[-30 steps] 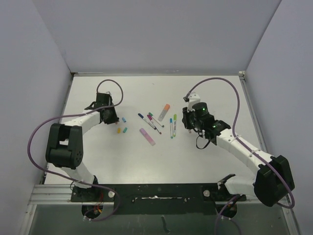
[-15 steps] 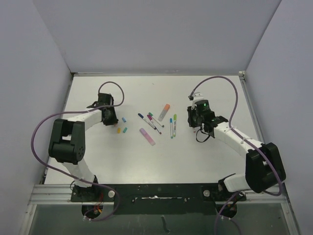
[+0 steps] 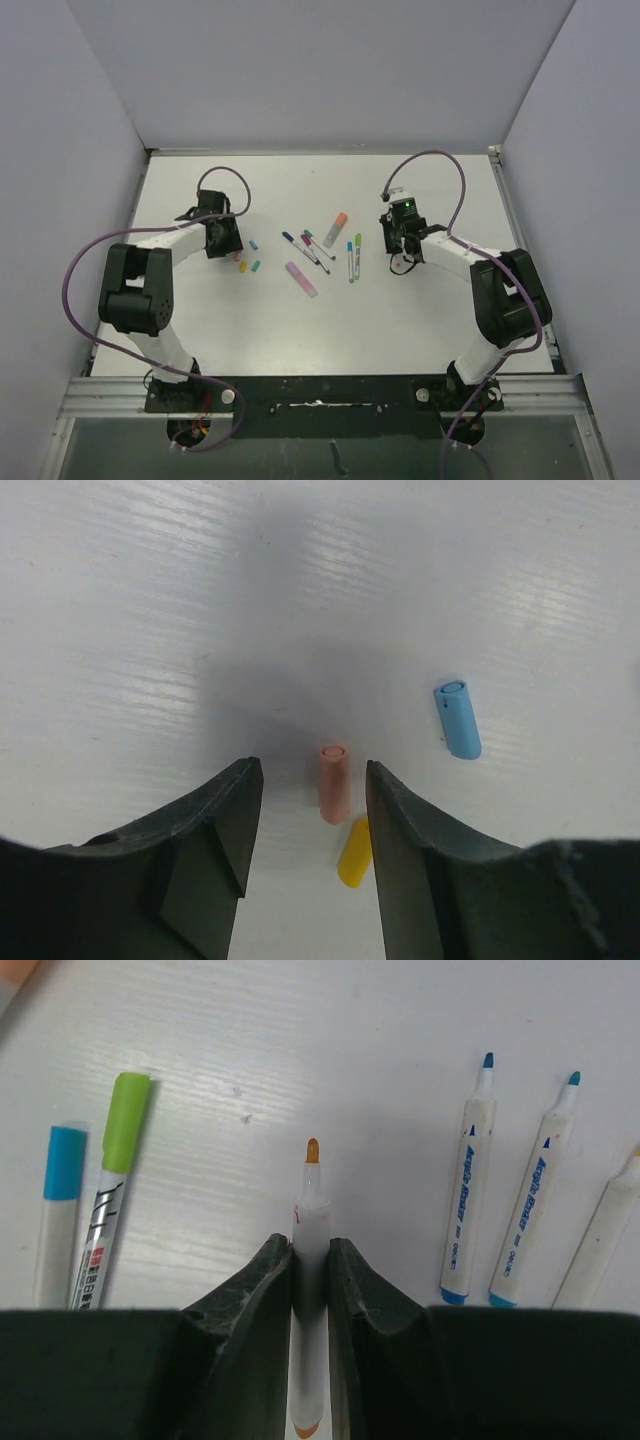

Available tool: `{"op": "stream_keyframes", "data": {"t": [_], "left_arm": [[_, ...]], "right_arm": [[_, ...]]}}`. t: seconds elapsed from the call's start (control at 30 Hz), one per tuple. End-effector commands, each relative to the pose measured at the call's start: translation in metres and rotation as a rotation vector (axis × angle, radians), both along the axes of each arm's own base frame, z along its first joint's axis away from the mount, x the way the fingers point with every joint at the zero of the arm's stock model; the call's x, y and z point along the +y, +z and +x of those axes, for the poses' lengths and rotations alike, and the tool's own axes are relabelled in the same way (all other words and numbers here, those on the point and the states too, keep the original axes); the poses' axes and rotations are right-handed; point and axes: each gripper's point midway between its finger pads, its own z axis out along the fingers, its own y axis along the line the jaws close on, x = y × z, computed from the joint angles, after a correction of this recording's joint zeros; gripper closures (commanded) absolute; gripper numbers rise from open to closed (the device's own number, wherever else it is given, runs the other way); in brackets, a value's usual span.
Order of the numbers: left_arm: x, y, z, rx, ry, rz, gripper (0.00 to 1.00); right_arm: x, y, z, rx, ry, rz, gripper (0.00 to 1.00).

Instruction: Open the pen caps

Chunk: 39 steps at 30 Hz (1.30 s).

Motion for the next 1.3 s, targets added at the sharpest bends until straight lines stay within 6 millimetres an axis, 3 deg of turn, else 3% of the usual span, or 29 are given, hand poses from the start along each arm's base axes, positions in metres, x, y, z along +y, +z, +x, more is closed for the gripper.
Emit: {"op": "stream_keyframes", "data": {"t": [0.0, 0.27, 0.4, 0.5, 0.67, 0.97, 1.1, 1.2, 1.27], "left_arm": [[0.000, 0.062, 0.022, -0.187, 0.010, -0.025, 0.53], [-0.003, 0.123, 0.007, -0.360, 0.010, -0.085, 0.37], [-0.007, 0.144, -0.007, -0.428, 0.011, -0.128, 0.34], [-0.009, 0.154, -0.016, -0.456, 0.011, -0.157, 0.33], [-0.014, 0.168, -0.026, -0.491, 0.001, -0.197, 0.33], [-0.016, 0.178, -0.034, -0.519, 0.000, -0.221, 0.32], [-0.018, 0.182, -0.037, -0.529, -0.005, -0.235, 0.32], [-0.022, 0.188, -0.039, -0.553, -0.018, -0.260, 0.22], [-0.027, 0.191, -0.041, -0.575, -0.032, -0.281, 0.08]], "right_arm": [[-0.009, 0.017, 0.040, -0.102, -0.040, 0.001, 1.00], [-0.020, -0.001, 0.061, -0.062, -0.080, -0.013, 1.00], [-0.027, -0.002, 0.067, -0.043, -0.107, -0.018, 1.00], [-0.029, -0.005, 0.069, -0.019, -0.116, -0.019, 0.97], [-0.031, -0.009, 0.070, 0.012, -0.119, -0.016, 0.82], [-0.030, -0.013, 0.070, 0.038, -0.119, -0.011, 0.69], [-0.027, -0.004, 0.073, 0.018, -0.113, -0.002, 0.58], [-0.023, 0.016, 0.077, -0.043, -0.101, 0.012, 0.51], [-0.018, 0.034, 0.080, -0.094, -0.082, 0.021, 0.47]]}}
